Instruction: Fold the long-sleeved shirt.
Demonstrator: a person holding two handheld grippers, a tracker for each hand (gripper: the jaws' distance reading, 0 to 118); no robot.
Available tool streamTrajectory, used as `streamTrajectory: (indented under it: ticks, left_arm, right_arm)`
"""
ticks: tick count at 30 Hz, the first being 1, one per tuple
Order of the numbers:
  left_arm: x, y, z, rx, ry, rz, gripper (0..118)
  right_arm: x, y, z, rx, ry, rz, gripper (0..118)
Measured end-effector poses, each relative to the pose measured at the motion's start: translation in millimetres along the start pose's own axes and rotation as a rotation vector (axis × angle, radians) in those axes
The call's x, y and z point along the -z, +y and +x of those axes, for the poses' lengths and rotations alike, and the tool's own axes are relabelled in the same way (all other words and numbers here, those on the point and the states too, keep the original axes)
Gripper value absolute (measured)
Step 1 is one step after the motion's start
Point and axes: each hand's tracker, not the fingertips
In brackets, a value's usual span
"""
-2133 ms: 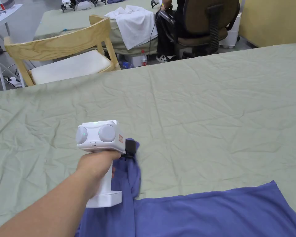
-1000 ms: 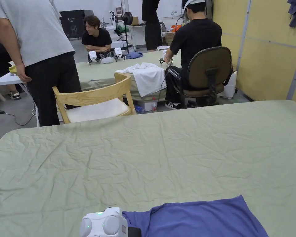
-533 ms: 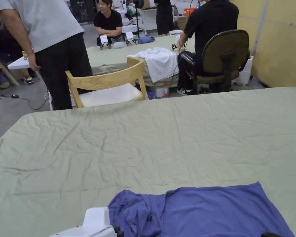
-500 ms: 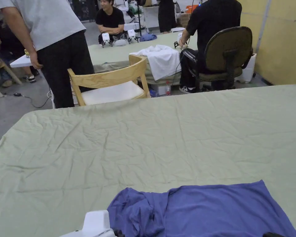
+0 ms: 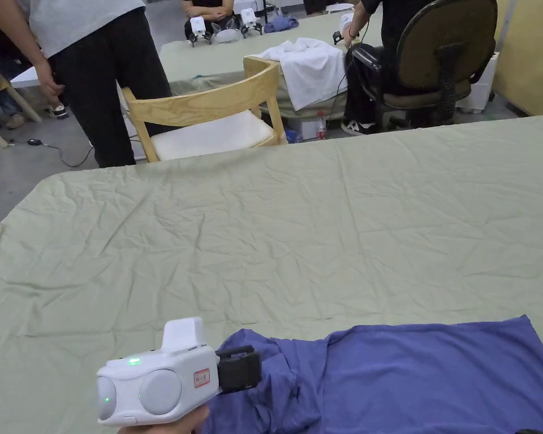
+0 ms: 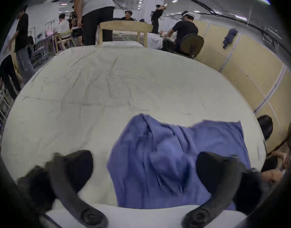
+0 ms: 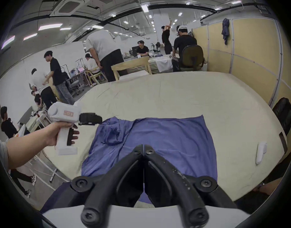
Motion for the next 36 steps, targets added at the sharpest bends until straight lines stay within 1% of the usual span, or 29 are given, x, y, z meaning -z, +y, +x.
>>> streamTrajectory:
  ticks: [1,2,5,6,7,8,9,10,11,12,14,16,17,18,19,20,21,22,24,26,27,28,29,31,32,33,34,35,36]
  left_arm:
    - [13,6,-2,-0.018,-0.047,0.053,107]
    - [33,11,-1,0.006,0.002,0.028,108]
    - [73,18,-6,0.033,0.062,-0.094,108]
    - [86,20,-10,0.013,0.069,-0.119,101]
    - [93,21,-15,-0.022,0.043,-0.123,85]
    - [107,23,-23,-0.043,-0.014,-0.120,73]
    - [109,22,-26,-0.063,-0.040,-0.115,68]
    - [107,24,-26,-0.045,0.003,-0.110,49]
    - [101,25,-24,-0.027,-0.008,-0.091,9]
    - [87,22,-13,0.031,-0.018,-0.050,0]
    - [74,20,-8,0.079,0.007,-0.013,0]
    - [58,23,-1,0.087,-0.063,-0.019,0]
    - [51,24,2,0.093,-0.052,-0.012,0]
    - [44,26,5,0.110,-0.056,-0.010,0]
    - [39,27,7,0.122,-0.064,-0.005,0]
    - [42,33,11,0.134,-0.074,0.003,0]
    - [38,36,14,0.149,-0.080,0.003,0]
    - [36,38,16,0.161,-0.084,0.003,0]
    - [27,39,13,0.186,-0.089,0.012,0]
    - [23,41,14,0.198,-0.100,0.019,0]
    - [22,40,10,0.201,-0.112,0.024,0]
    - [23,40,5,0.206,-0.125,0.025,0]
    - [25,39,4,0.212,-0.133,0.025,0]
    - [28,37,2,0.218,-0.135,0.022,0]
    - [27,33,-1,0.217,-0.136,0.019,0]
    - [27,33,-5,0.209,-0.140,0.016,0]
    - [26,33,-7,0.200,-0.146,0.017,0]
    - [24,34,-10,0.185,-0.157,0.021,0]
    - [18,33,-10,0.177,-0.166,0.023,0]
  right_arm:
    - [3,0,3,0.003,-0.010,-0.009,3]
    - [7,0,7,0.005,-0.022,-0.019,3]
    - [18,0,18,0.017,-0.047,-0.042,3]
    - [23,0,21,0.021,-0.050,-0.049,3]
    - [27,1,24,0.024,-0.054,-0.055,3]
    - [32,3,27,0.027,-0.058,-0.062,3]
    - [38,5,31,0.026,-0.058,-0.072,3]
    - [46,8,35,0.026,-0.058,-0.089,3]
    - [55,12,40,0.034,-0.058,-0.105,3]
    - [65,18,46,0.042,-0.055,-0.115,3]
    - [87,34,60,0.049,-0.048,-0.148,3]
    - [113,54,78,0.069,-0.102,-0.167,3]
    - [133,66,93,0.057,-0.127,-0.192,16]
    - [152,76,105,0.049,-0.166,-0.226,42]
    - [170,84,114,0.037,-0.191,-0.264,77]
    - [193,92,126,0.045,-0.226,-0.310,118]
    - [207,100,135,0.070,-0.218,-0.287,118]
    - [224,106,142,0.042,-0.269,-0.308,115]
    - [259,113,160,0.109,-0.260,-0.403,114]
    - [280,112,181,0.181,-0.293,-0.514,114]
    - [286,110,187,0.219,-0.317,-0.543,114]
    - [291,108,190,0.241,-0.341,-0.554,109]
    - [311,102,201,0.259,-0.342,-0.560,90]
    - [317,95,207,0.301,-0.326,-0.607,42]
    - [318,91,209,0.293,-0.345,-0.618,27]
    - [292,92,190,0.254,-0.346,-0.572,21]
    - [285,93,188,0.225,-0.322,-0.537,10]
    - [276,93,185,0.219,-0.294,-0.502,10]
    - [267,94,185,0.255,-0.285,-0.484,10]
